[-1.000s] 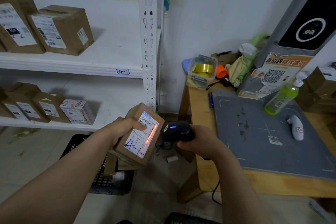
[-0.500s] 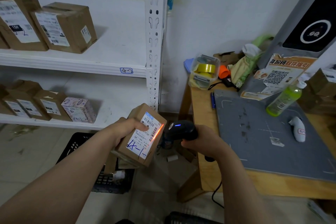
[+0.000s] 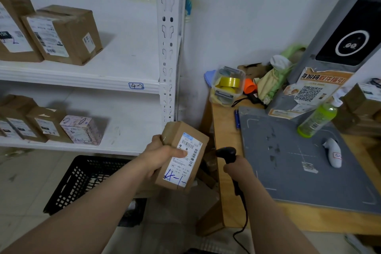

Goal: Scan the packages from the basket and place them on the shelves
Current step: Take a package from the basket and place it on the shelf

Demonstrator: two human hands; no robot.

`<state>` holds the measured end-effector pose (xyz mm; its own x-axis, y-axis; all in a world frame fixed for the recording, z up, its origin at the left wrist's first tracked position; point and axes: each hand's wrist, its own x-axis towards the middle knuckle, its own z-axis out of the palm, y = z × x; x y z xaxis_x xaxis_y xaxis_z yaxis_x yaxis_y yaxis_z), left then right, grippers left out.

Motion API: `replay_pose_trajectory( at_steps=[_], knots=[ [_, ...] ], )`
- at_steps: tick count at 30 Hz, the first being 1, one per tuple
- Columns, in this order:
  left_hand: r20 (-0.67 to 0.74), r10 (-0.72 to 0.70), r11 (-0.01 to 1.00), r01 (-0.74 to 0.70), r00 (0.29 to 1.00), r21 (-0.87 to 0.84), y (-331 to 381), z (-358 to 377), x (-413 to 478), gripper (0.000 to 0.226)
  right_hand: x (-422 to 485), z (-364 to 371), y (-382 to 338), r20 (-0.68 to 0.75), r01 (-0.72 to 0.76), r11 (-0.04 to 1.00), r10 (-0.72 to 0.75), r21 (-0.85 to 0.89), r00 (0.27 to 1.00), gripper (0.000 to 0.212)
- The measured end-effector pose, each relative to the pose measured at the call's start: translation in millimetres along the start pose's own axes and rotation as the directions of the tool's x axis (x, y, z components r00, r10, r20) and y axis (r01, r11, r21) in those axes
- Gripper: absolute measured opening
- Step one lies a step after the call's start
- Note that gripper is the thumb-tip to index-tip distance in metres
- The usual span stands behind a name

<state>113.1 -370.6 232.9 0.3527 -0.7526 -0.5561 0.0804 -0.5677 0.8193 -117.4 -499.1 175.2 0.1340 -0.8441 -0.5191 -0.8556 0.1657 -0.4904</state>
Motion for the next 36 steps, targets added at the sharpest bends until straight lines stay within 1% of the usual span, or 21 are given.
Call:
replay_pose_trajectory(
  at_steps=[2,4,6,9,12,16,19,23,25,27,29,32,34,36],
  knots=[
    [0.014,0.007,1.000,-0.008,1.000,0.012,1,5,2,0.072,7,9,11,-0.018,-0.041,0.999,0.042,0.014,0.999,0.003],
    [0.031,0.013,1.000,-0.014,0.999,0.024,2,9,4,0.072,12,18,21,-0.047,-0.079,0.995,0.081,0.055,0.996,0.013],
    [0.043,0.020,0.999,-0.022,0.999,0.047,2,11,7,0.074,19,27,31,-0.070,-0.110,0.992,0.114,0.054,0.991,0.018],
    [0.047,0.008,0.998,-0.011,0.999,0.064,1,12,10,0.076,27,32,38,-0.085,-0.155,0.988,0.152,-0.026,0.985,0.012],
    [0.048,-0.008,0.997,0.004,0.999,0.080,-4,12,13,0.080,33,30,37,-0.076,-0.166,0.982,0.159,-0.093,0.984,0.008],
    [0.051,-0.016,0.996,0.011,0.999,0.093,-5,13,15,0.082,38,30,39,-0.110,-0.175,0.982,0.166,-0.075,0.980,0.005],
    [0.051,-0.021,0.996,0.016,0.998,0.091,-6,13,15,0.083,38,32,42,-0.127,-0.154,0.986,0.146,-0.057,0.981,0.014],
    [0.057,-0.033,0.995,0.027,0.998,0.098,-9,12,14,0.087,36,30,41,-0.084,-0.174,0.983,0.169,-0.054,0.982,0.023],
    [0.064,-0.036,0.995,0.030,0.997,0.090,-10,13,14,0.087,34,28,41,-0.073,-0.186,0.981,0.182,-0.047,0.981,0.036],
    [0.070,-0.034,0.996,0.029,0.997,0.079,-11,13,13,0.089,35,26,42,-0.075,-0.202,0.979,0.200,-0.020,0.977,0.054],
    [0.071,-0.031,0.998,0.027,0.997,0.064,-12,14,11,0.086,32,23,43,-0.091,-0.215,0.976,0.218,0.044,0.972,0.063],
    [0.077,-0.019,0.999,0.016,0.997,0.041,-12,13,8,0.083,23,15,38,-0.159,-0.190,0.972,0.211,0.135,0.964,0.063],
    [0.082,-0.009,1.000,0.008,0.997,0.011,-12,12,6,0.079,18,7,32,-0.242,-0.147,0.984,0.166,0.096,0.956,0.064],
    [0.088,0.006,1.000,-0.004,0.996,-0.030,-12,10,1,0.077,10,-2,22,-0.303,-0.068,0.996,0.085,0.064,0.949,0.062]
  ],
)
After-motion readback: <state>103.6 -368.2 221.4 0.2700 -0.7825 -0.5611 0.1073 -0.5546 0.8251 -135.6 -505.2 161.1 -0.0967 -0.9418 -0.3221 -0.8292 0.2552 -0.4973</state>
